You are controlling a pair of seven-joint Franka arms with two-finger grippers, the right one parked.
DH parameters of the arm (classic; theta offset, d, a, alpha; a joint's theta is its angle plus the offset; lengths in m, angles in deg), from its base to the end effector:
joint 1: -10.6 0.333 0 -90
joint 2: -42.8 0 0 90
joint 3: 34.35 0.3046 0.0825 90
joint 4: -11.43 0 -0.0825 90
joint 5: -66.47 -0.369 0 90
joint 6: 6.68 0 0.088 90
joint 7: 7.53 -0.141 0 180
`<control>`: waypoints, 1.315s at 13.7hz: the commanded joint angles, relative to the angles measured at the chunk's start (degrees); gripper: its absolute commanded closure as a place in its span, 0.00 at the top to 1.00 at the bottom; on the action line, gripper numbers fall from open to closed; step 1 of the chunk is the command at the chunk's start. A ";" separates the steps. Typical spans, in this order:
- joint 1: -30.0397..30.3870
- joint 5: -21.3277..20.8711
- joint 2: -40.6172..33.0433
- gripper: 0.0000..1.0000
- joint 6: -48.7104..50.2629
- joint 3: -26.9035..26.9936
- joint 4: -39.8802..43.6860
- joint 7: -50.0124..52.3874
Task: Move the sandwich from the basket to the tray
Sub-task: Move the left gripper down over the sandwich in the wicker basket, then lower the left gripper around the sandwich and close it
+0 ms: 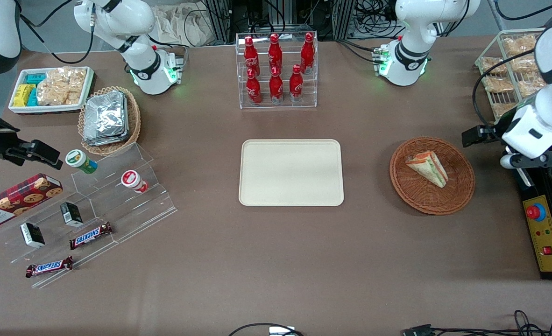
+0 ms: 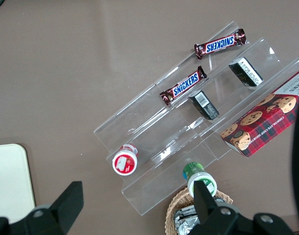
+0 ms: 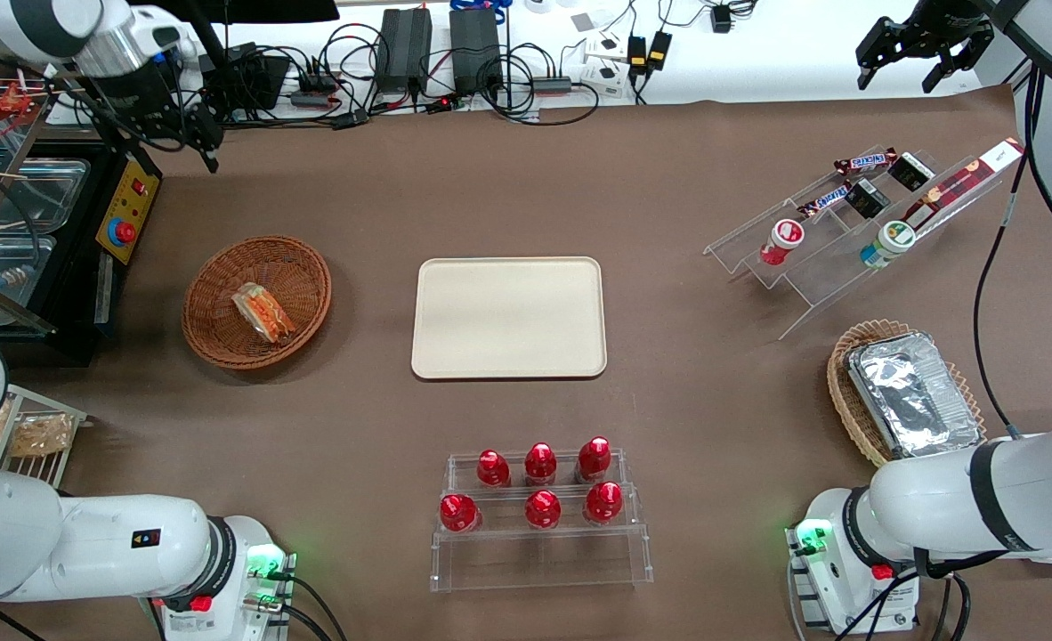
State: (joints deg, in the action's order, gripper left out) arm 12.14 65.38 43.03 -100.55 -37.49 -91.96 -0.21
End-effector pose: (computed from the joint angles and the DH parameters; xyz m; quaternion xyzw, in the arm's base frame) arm 0.5245 -0.0121 0.4767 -0.9952 -0.0483 0.0840 0.0159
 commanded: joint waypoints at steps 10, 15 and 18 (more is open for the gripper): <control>0.40 -0.49 -12.10 1.00 -21.33 -0.38 -29.48 19.20; 0.48 -0.40 -11.14 1.00 -29.86 -0.30 -33.44 21.49; 0.40 -0.40 -9.73 1.00 -34.43 -0.30 -35.47 22.99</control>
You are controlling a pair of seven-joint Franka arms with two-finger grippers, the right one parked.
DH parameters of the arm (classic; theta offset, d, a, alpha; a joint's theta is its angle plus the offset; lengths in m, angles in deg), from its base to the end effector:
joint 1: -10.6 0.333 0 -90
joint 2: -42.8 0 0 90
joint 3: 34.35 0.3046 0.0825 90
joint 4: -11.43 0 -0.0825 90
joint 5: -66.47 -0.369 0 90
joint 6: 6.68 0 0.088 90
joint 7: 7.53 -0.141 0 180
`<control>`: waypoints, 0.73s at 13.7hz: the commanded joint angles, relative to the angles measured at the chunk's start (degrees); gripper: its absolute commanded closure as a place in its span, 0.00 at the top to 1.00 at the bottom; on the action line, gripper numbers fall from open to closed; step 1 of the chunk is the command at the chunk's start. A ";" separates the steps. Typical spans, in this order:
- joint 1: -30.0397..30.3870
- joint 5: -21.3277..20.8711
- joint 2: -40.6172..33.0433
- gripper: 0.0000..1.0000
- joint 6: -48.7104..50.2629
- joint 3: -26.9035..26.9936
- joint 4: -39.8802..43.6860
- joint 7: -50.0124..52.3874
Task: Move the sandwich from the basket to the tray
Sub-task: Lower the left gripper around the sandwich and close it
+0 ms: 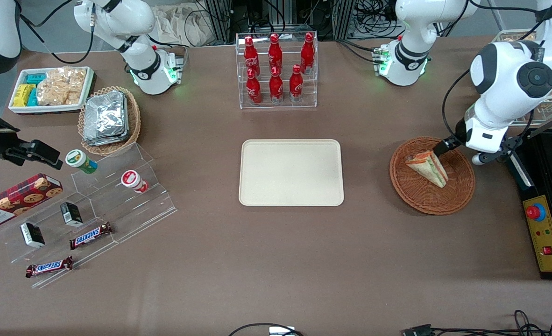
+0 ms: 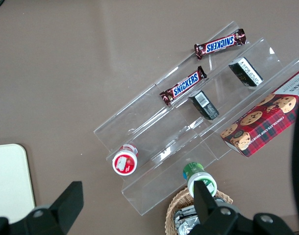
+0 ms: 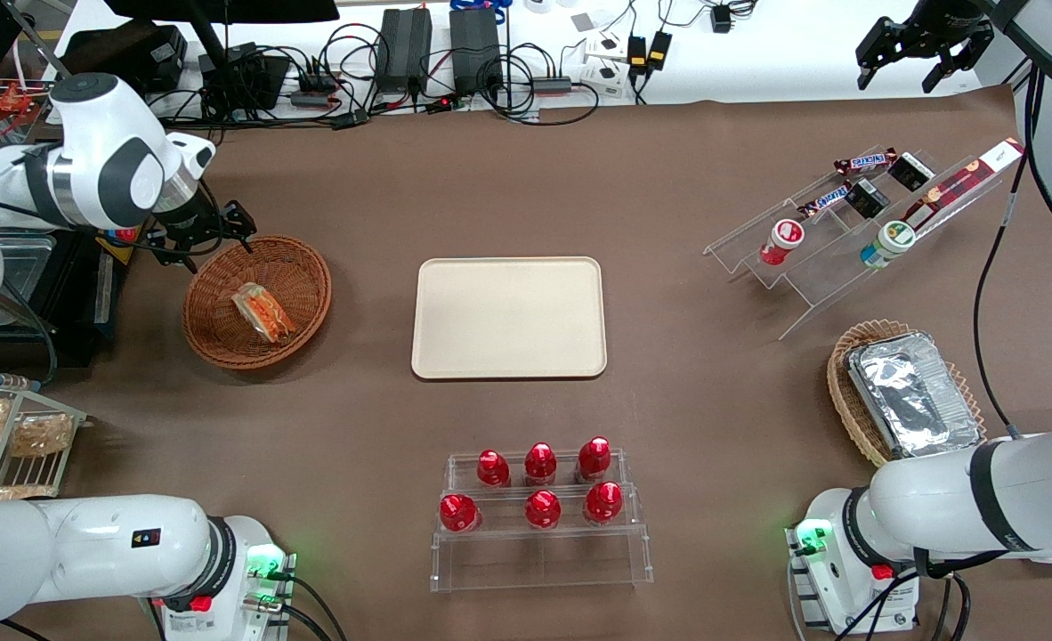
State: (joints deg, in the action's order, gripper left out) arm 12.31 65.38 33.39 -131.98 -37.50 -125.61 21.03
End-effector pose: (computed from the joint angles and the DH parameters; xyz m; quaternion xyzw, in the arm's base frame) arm 0.4563 -0.0100 0.3425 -0.9731 -0.2293 0.0166 0.0170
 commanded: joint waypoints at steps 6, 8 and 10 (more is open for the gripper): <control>0.22 -0.40 3.95 1.00 -12.66 -0.29 -6.04 6.76; 0.22 -0.40 5.36 1.00 -16.10 -0.29 -7.36 8.08; 0.22 -0.40 5.80 1.00 -18.30 -0.29 -8.85 8.18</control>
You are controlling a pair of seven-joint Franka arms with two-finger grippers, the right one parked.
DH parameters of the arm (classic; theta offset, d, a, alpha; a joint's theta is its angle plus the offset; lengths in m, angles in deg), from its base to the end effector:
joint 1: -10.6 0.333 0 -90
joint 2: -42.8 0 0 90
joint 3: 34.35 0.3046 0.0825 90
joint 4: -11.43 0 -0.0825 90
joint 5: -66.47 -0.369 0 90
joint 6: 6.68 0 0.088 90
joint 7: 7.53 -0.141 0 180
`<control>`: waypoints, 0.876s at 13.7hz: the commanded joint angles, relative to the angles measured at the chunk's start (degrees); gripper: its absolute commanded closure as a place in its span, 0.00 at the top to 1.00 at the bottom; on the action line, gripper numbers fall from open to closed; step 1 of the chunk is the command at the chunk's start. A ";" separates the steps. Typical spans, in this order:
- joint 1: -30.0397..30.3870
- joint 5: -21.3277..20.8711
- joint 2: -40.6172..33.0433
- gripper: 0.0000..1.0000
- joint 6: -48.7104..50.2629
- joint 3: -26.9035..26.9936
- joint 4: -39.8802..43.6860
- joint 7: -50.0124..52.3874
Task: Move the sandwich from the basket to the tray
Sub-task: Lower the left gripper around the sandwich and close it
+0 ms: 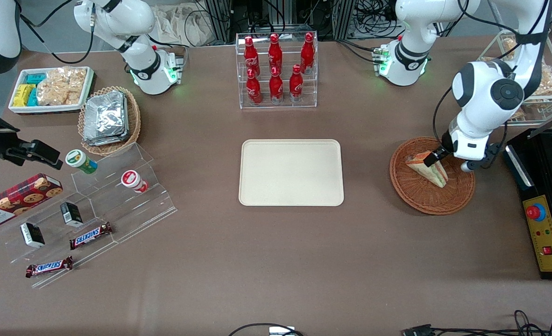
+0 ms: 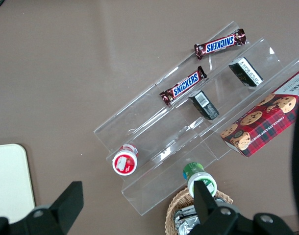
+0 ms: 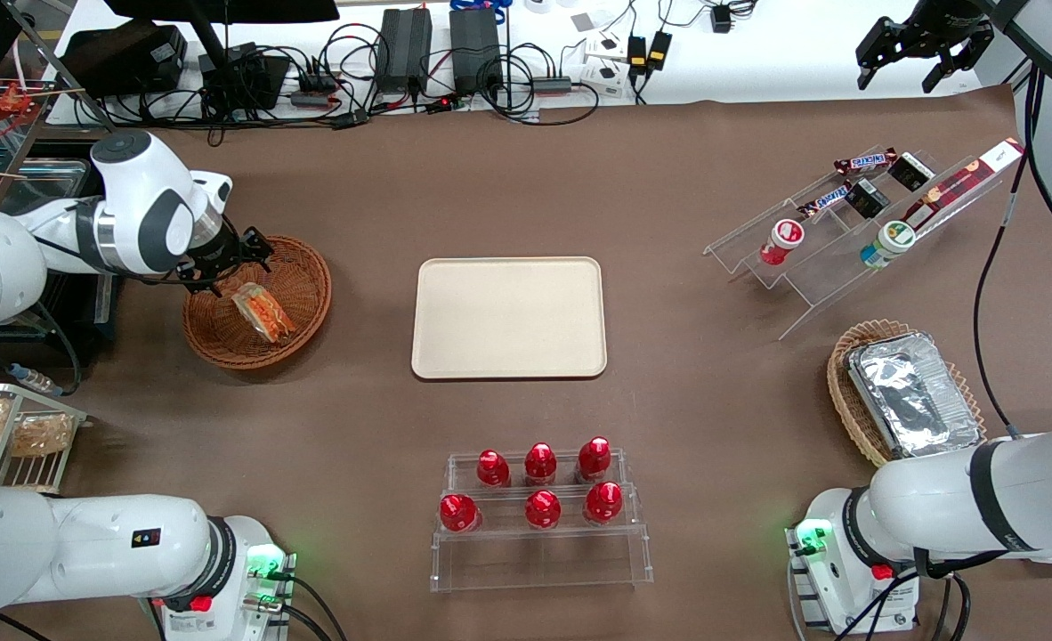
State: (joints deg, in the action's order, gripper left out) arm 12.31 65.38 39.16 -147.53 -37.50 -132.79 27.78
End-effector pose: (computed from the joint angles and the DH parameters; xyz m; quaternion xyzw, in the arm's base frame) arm 0.4496 -0.0106 0.2689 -0.9587 -0.2843 -0.0046 0.0066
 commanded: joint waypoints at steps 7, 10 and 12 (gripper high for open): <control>0.49 -0.32 3.64 1.00 -8.47 -0.28 -4.13 1.69; 0.58 -0.32 4.69 1.00 -8.65 -0.19 -4.05 1.69; 0.58 -0.32 5.48 0.94 -10.05 -0.19 -4.05 1.69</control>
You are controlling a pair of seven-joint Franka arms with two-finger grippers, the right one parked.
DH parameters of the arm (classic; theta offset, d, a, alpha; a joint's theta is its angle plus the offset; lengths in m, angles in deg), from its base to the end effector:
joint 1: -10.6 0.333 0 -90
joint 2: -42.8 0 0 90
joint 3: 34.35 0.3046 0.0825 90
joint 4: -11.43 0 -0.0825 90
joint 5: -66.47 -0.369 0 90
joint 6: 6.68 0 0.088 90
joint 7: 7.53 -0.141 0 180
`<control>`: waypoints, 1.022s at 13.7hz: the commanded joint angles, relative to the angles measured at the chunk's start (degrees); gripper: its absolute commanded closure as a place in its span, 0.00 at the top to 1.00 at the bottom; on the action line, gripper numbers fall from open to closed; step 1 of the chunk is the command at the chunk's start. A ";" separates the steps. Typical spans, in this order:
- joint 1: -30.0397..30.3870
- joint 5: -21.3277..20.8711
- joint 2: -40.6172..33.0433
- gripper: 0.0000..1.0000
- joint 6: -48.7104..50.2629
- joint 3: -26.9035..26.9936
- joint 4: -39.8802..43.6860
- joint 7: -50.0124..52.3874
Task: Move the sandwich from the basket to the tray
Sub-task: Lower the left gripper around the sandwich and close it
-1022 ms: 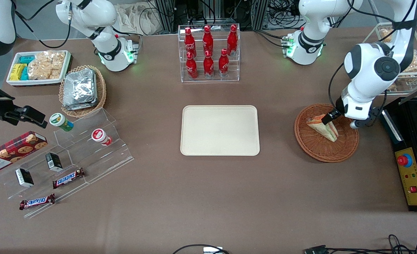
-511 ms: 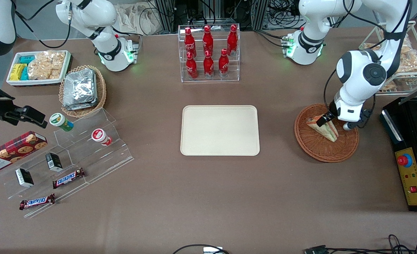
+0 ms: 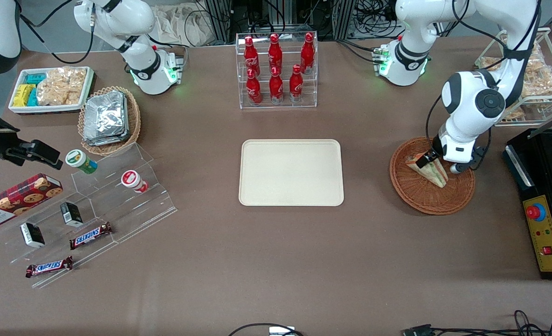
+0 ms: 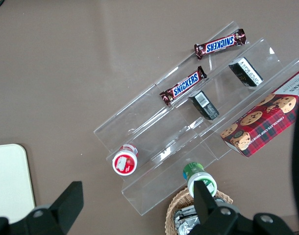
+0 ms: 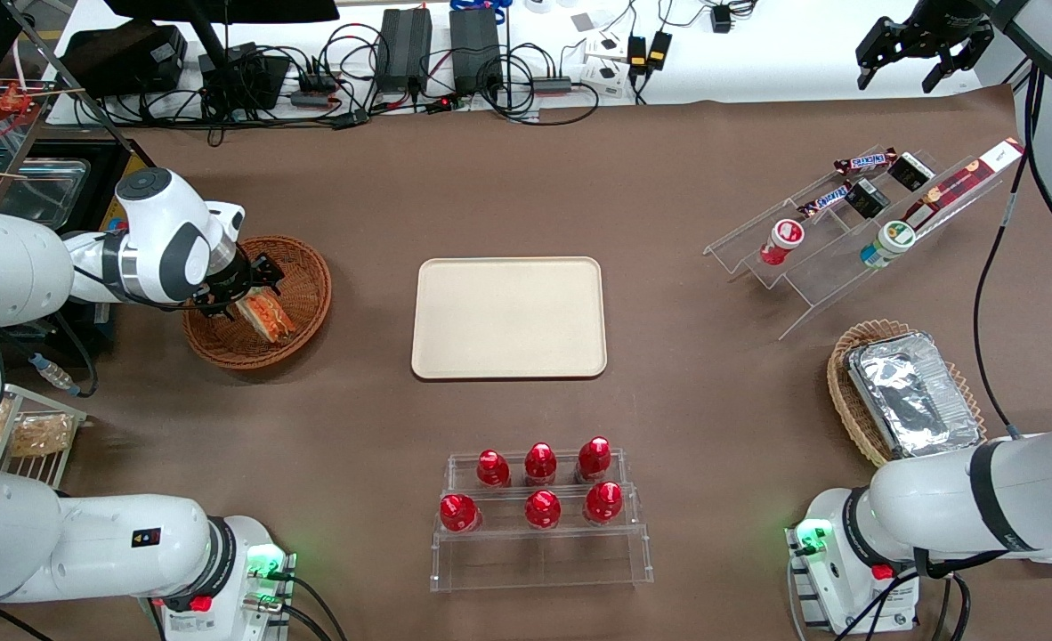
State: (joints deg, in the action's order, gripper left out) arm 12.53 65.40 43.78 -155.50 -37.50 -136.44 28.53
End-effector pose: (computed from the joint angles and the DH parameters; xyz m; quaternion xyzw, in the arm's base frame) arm 0.4370 -0.0095 0.2220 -0.9565 -0.2917 -0.0012 0.0042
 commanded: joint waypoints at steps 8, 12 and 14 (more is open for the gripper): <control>0.36 -0.42 1.31 0.20 -3.58 0.16 -0.13 0.15; 0.27 -2.17 -2.55 0.20 1.50 -0.02 0.74 -0.90; 0.27 -5.50 -4.84 0.21 5.63 -0.02 1.80 -2.65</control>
State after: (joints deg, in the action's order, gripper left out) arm 12.59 62.46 42.66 -154.08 -37.31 -135.23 27.49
